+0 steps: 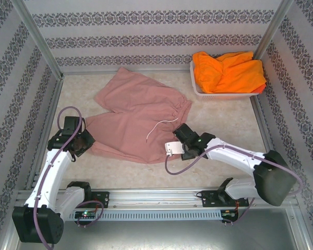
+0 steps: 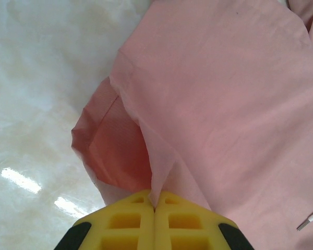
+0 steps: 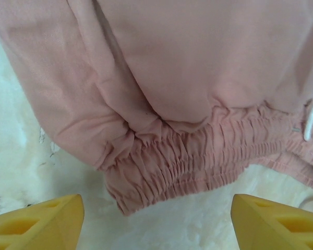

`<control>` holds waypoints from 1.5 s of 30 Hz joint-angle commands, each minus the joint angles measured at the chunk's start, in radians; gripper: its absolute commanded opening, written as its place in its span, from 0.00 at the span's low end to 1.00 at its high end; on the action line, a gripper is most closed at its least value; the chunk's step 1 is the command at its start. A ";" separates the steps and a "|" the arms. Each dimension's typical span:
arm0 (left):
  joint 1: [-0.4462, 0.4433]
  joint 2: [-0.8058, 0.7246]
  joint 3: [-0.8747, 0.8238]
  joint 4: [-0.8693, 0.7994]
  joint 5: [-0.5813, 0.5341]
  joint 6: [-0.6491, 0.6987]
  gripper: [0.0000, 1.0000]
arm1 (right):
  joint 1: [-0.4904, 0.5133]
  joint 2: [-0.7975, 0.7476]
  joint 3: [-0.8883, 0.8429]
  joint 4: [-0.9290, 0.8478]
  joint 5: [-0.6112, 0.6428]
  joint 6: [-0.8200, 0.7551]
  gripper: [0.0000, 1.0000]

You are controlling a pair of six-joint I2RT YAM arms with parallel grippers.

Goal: Fold and stack the shorts

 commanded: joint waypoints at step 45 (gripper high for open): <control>0.036 -0.036 0.103 -0.011 -0.062 0.096 0.00 | -0.008 0.112 0.033 0.011 -0.052 0.029 0.00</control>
